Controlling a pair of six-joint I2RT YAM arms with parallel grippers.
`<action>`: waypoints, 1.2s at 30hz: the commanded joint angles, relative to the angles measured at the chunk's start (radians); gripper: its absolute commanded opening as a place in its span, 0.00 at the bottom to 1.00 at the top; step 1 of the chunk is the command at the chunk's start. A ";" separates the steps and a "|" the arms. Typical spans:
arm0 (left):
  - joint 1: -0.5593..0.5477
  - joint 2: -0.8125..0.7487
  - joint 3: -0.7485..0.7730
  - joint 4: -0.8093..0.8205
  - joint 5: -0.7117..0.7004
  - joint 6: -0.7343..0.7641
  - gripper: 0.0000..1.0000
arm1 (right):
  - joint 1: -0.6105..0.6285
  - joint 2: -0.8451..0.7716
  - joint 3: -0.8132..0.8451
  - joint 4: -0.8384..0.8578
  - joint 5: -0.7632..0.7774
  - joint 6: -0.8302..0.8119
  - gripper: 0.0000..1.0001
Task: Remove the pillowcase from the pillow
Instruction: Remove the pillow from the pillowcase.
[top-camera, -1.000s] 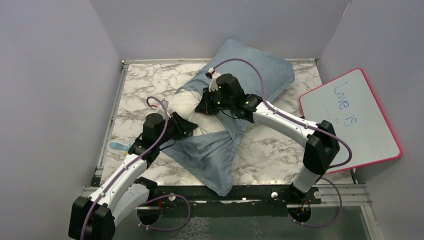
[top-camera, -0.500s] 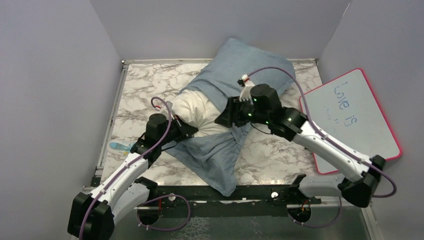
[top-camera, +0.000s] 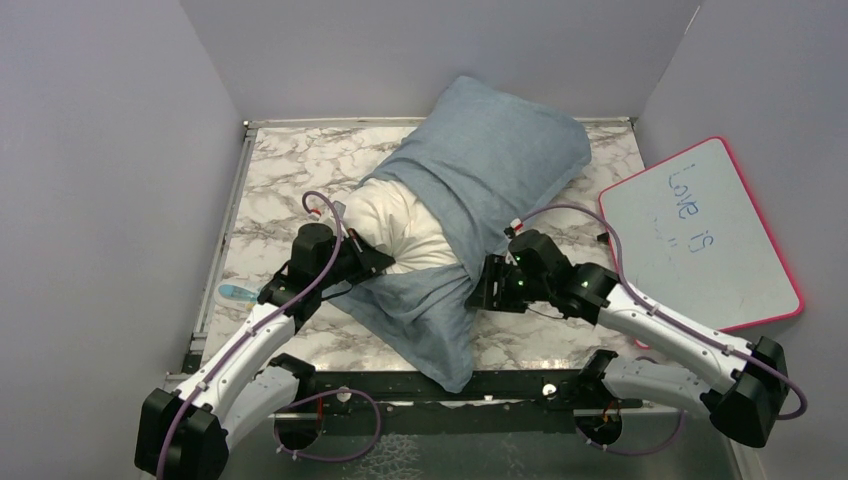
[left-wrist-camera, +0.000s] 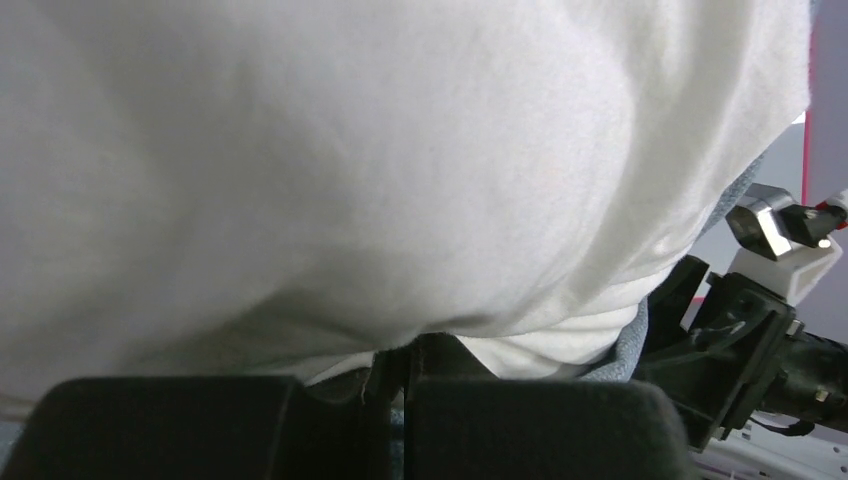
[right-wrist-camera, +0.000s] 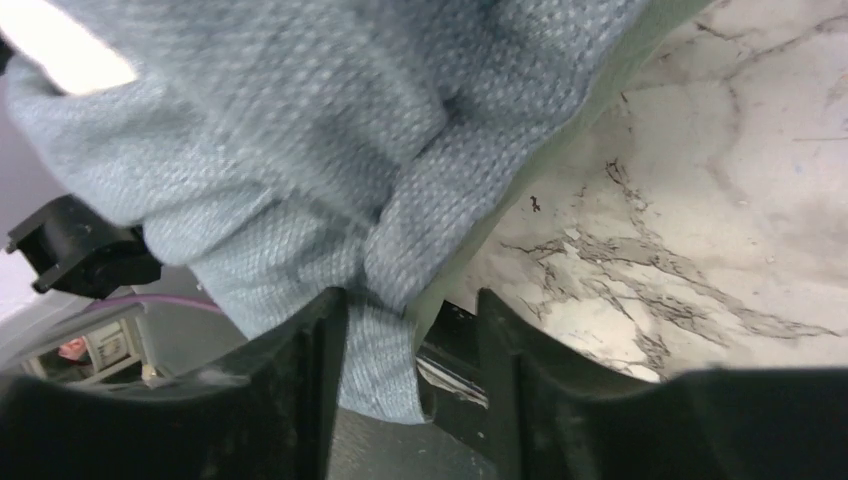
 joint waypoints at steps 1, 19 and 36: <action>-0.008 -0.006 0.058 0.012 -0.005 0.008 0.00 | 0.005 0.040 -0.025 0.114 -0.037 0.053 0.45; -0.008 0.030 0.092 -0.005 -0.025 0.015 0.00 | 0.004 0.070 -0.068 0.276 -0.123 0.005 0.07; 0.341 0.219 0.527 -0.322 -0.027 0.333 0.00 | -0.002 -0.036 -0.364 0.113 0.065 0.147 0.01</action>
